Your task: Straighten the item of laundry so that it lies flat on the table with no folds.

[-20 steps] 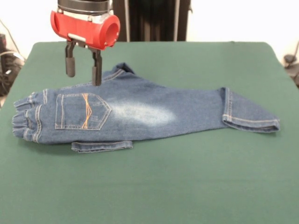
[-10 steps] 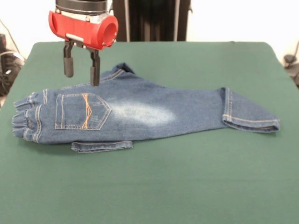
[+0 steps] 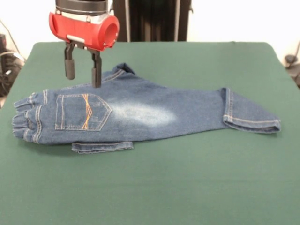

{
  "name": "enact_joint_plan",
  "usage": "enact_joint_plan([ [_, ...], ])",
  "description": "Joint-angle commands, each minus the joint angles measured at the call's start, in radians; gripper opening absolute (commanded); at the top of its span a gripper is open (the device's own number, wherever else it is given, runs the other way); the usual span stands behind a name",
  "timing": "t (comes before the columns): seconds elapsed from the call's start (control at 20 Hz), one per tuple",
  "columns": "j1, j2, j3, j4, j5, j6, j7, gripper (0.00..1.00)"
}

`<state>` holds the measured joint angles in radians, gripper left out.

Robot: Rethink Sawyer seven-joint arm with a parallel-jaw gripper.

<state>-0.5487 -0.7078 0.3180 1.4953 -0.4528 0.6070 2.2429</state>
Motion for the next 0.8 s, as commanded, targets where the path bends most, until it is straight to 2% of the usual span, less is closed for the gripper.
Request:
enact_joint_plan([
  [0.05, -0.002, 0.083, 0.121, 0.135, -0.028, -0.048, -0.156, 1.00],
  [0.8, -0.020, 0.181, 0.100, 0.156, -0.094, -0.177, -0.114, 1.00],
])
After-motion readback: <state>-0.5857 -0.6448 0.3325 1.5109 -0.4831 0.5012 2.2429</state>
